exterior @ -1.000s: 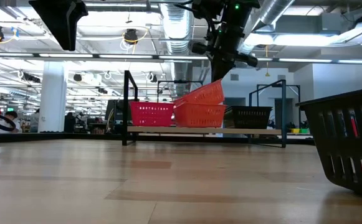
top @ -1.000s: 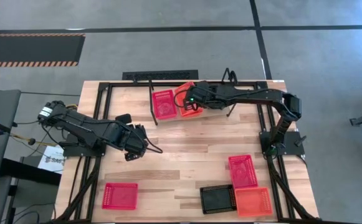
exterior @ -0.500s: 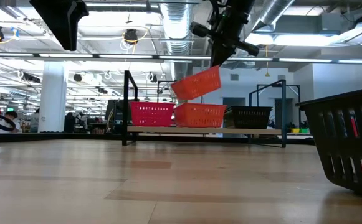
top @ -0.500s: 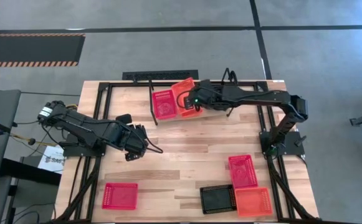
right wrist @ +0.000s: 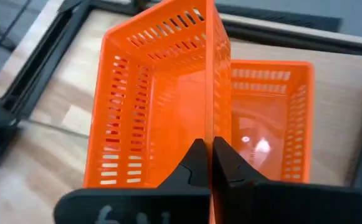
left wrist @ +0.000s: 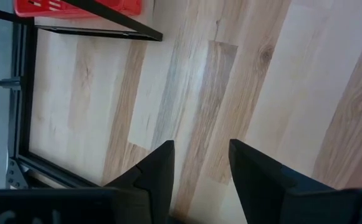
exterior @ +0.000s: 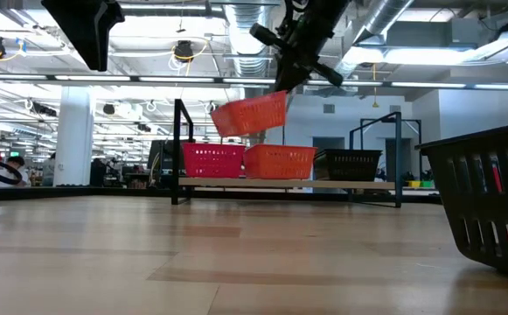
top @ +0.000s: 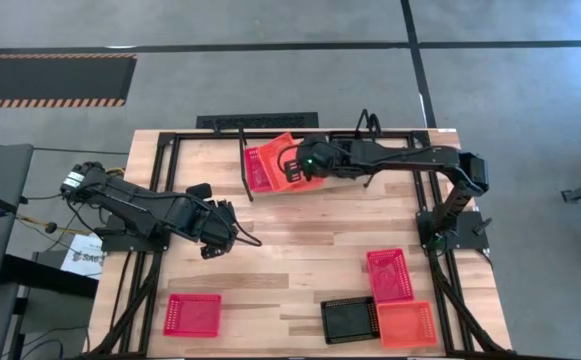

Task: Stack baskets on shelf by color
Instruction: Stack the left orange bin into the orange bin on the shelf

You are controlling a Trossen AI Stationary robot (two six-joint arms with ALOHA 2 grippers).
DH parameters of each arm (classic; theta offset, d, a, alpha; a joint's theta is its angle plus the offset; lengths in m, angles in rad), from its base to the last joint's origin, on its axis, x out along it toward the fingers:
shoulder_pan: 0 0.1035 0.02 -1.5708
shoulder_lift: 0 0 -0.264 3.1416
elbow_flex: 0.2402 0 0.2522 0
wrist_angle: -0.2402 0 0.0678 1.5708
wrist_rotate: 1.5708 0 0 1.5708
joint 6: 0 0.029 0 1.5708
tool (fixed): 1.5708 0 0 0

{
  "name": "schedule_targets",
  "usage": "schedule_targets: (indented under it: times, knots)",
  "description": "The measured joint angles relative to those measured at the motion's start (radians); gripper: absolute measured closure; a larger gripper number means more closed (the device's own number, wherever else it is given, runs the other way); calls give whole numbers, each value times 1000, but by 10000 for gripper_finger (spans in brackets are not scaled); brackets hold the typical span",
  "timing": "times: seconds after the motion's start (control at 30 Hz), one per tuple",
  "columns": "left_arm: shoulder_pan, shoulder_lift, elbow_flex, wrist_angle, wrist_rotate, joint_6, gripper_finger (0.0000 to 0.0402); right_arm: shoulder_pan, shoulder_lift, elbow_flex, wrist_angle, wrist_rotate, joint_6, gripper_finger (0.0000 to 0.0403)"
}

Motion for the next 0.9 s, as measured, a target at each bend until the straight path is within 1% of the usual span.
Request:
schedule_targets:
  times: [0.23, 0.63, 0.77, 0.9]
  knots:
    - [0, 0, 0, 0, 1, 0, 261, -27, -9, -18, -42, -23, -4, 402]
    - [0, 0, 0, 0, 3, 4, 261, -91, -13, -16, -47, -76, -78, 402]
    - [0, 0, 0, -1, 3, 5, 261, -117, -31, -16, -74, -84, -104, 402]
    - [0, 0, 0, 0, 2, 10, 261, -135, -96, -17, -118, -78, -131, 402]
